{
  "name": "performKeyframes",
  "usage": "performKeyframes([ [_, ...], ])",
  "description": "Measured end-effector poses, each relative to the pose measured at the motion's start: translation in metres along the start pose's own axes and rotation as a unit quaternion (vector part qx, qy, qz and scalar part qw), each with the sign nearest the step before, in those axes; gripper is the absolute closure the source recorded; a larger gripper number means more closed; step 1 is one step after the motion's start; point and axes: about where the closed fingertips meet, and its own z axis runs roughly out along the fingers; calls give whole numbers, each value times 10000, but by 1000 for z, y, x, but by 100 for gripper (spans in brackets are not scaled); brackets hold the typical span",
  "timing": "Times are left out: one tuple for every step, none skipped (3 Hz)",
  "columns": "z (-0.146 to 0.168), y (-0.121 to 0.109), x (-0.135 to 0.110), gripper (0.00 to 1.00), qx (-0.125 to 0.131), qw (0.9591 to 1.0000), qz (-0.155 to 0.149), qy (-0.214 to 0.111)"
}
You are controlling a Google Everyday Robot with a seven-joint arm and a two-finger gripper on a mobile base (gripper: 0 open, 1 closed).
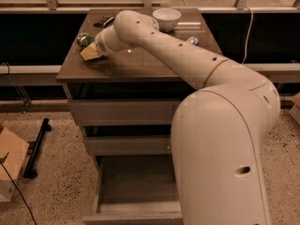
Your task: Place green can into bottom drawer
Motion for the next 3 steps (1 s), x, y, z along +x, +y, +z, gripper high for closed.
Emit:
performKeyframes([
  [-18,-2,-2,84,-95,10000,-28,-7],
  [-65,7,5,100,-486,9983,-58,-309],
  [-105,17,16,100,-791,9951,-169,-568],
])
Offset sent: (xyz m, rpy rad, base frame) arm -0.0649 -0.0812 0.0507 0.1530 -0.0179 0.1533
